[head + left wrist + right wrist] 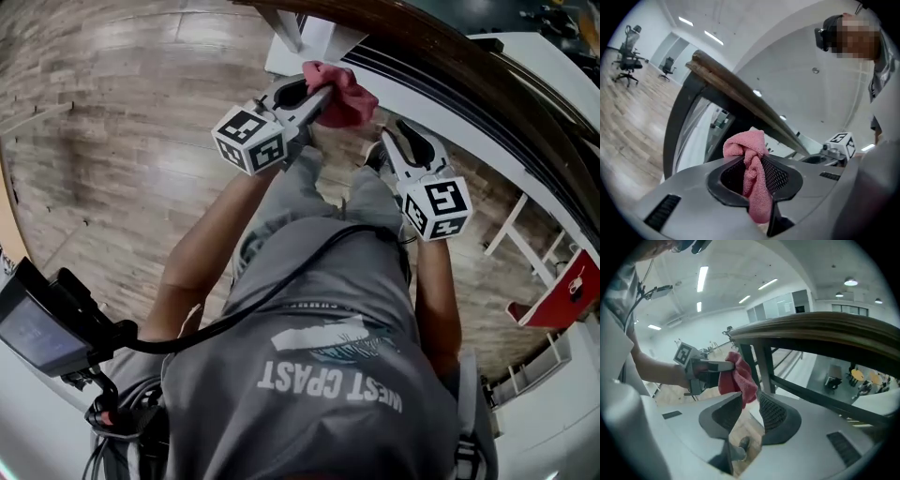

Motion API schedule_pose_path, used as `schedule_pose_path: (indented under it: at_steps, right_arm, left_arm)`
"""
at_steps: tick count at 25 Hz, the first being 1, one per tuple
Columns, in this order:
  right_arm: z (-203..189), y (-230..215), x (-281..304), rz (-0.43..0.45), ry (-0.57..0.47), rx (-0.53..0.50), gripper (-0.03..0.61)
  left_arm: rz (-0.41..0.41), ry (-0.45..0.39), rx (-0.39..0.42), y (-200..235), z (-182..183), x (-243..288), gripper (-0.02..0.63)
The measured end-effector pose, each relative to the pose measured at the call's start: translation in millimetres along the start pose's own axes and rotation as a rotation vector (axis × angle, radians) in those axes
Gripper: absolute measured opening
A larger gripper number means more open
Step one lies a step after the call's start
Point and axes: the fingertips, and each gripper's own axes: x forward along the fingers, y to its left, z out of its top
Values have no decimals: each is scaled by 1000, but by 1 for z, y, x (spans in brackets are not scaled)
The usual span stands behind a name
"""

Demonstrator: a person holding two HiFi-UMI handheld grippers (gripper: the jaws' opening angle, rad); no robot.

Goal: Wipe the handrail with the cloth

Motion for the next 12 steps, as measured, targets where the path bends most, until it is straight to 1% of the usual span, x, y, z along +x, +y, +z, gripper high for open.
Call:
schedule_pose_path:
  at_steps: [1, 3, 6, 8, 10, 12]
  right_arm:
    - [-21, -13, -11, -20, 6, 10, 78]
    - [-55, -31, -31, -19, 17, 41, 78]
    - [-81, -40, -57, -4, 45, 36, 78]
    - [-112, -53, -81, 17, 73, 28, 78]
    - [-156, -76, -108, 43, 111, 20, 78]
    - [-198, -101, -132, 60, 142, 24, 77]
  left_arm:
    - [59, 3, -5, 10, -21, 12, 78]
    - [165, 8, -21, 30, -56, 33, 78]
    - [300, -6, -26, 58, -82, 58, 78]
    - [383, -29, -12, 70, -100, 86, 78]
    - [468, -54, 12, 78, -122, 118, 78]
    - [551, -69, 61, 88, -140, 145, 78]
